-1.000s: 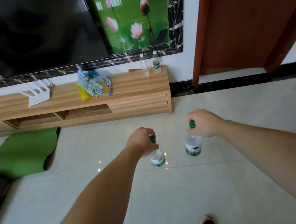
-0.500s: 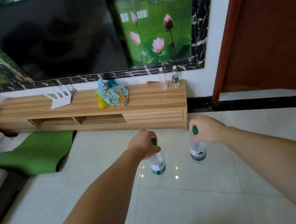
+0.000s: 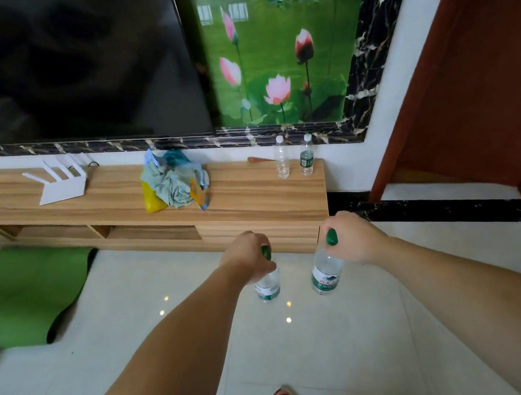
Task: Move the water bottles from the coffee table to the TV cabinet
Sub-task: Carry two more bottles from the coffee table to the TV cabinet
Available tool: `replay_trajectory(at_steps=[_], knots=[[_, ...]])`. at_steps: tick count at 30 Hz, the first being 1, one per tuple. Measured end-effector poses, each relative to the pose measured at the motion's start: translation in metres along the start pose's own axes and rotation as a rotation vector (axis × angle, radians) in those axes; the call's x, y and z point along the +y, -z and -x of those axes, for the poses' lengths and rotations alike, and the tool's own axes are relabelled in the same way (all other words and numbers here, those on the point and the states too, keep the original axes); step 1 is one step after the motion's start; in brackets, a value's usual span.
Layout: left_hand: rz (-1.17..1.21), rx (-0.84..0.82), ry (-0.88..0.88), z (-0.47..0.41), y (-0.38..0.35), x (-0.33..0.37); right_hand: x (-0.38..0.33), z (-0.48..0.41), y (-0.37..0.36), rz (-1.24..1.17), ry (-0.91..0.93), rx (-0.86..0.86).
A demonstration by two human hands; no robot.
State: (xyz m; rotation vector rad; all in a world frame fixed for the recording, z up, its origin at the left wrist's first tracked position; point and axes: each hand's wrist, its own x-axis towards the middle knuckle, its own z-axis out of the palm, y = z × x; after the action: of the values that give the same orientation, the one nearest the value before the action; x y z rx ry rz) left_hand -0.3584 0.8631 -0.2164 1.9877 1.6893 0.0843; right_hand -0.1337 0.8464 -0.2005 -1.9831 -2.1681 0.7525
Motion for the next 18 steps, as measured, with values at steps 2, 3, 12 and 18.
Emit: replay_trajectory(at_steps=[2, 3, 12, 18], knots=[[0.006, 0.02, -0.003, -0.032, 0.008, 0.0, 0.004, -0.025, 0.005, -0.011, -0.022, 0.024], [0.014, 0.029, 0.01, -0.045, 0.011, 0.002, 0.006, -0.036, 0.008, -0.01, -0.035, 0.015], [0.002, 0.014, 0.018, -0.174, 0.041, 0.024, 0.061, -0.154, 0.053, 0.01, -0.094, -0.005], [-0.06, -0.033, 0.079, -0.254, 0.047, 0.043, 0.095, -0.25, 0.072, -0.103, -0.074, -0.039]])
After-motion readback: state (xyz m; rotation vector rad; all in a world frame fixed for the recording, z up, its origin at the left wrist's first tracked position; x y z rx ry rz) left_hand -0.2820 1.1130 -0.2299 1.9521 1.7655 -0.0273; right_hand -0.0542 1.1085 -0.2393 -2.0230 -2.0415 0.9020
